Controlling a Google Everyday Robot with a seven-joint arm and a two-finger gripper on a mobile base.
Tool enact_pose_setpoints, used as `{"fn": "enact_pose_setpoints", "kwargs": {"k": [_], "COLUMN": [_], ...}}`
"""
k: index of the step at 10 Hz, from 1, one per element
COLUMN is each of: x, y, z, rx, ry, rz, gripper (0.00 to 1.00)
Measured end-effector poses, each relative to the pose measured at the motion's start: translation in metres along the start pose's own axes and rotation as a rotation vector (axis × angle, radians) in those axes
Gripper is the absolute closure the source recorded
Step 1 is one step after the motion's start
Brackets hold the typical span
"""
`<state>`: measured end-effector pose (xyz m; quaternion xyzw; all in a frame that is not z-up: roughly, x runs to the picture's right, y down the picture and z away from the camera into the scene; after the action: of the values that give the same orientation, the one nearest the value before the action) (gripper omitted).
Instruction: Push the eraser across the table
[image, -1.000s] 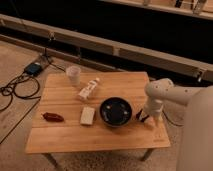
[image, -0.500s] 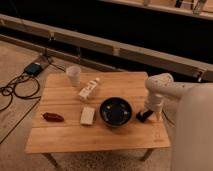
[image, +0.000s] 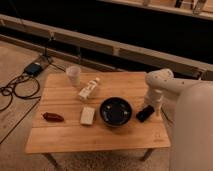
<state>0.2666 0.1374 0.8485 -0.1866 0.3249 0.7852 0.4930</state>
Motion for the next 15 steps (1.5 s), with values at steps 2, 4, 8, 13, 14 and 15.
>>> {"fn": "enact_pose_setpoints", "kwargs": {"k": [2,4,8,13,14,15], "x": [0.010,0.030,0.063,0.085,0.085,0.085], "y": [0.006,0.014,0.021,0.019,0.017,0.017], "z": [-0.009,-0.012,-0.007,0.002,0.002,0.002], "rx": [-0.016,-0.038,-0.082,-0.114,-0.116,-0.115], "ry": [-0.001,0.007,0.017,0.020,0.020,0.020], "rz": [-0.015,-0.018,0.011,0.048,0.052,0.052], "gripper": [0.35,0.35,0.35,0.35,0.35,0.35]}}
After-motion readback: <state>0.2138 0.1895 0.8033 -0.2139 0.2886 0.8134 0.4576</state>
